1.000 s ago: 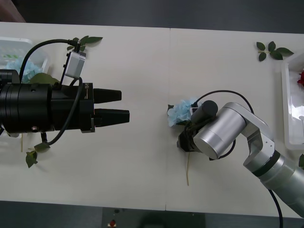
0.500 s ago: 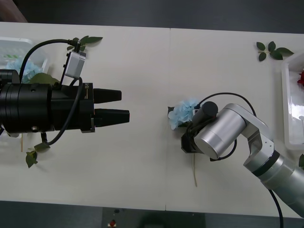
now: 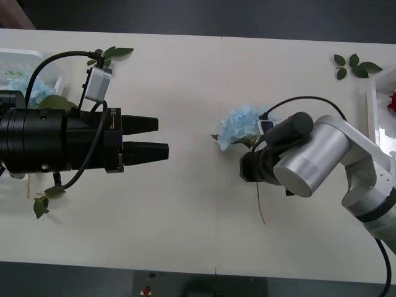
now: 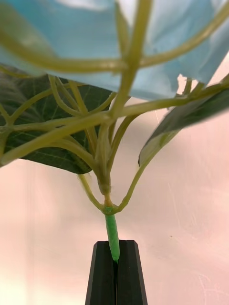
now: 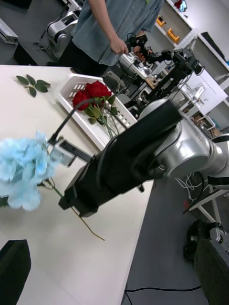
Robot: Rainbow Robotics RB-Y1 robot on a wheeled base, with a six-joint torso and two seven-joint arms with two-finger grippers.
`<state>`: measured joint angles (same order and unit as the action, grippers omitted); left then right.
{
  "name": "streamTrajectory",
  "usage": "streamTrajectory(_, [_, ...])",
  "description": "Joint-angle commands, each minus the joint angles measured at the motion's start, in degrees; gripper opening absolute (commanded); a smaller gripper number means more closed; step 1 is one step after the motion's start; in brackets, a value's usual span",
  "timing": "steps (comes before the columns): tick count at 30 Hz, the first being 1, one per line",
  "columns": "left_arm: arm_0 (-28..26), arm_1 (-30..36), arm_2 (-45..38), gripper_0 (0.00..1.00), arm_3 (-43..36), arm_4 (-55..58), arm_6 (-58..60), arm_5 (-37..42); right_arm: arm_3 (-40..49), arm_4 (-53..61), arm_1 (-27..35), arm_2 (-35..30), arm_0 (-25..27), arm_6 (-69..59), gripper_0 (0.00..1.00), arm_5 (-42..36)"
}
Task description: Put the red flowers into the right box and the blue flowers into the left box
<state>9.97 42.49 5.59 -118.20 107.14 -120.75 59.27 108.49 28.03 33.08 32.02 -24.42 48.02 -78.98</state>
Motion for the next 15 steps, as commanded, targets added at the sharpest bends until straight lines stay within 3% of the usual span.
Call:
streamTrajectory(1, [1.11,0.66,-0.41,1.00,-1.60,0.35,-3.70,0.06,7.79,5.37,1.46,-6.80,-1.59,9.11,0.00,0.32])
streamTrajectory(15, [1.11,0.66,-0.41,1.00,-1.60,0.35,-3.70,0.06,5.33,30.86,-8.12,-32.46,-0.80,41.01,0.00,0.32])
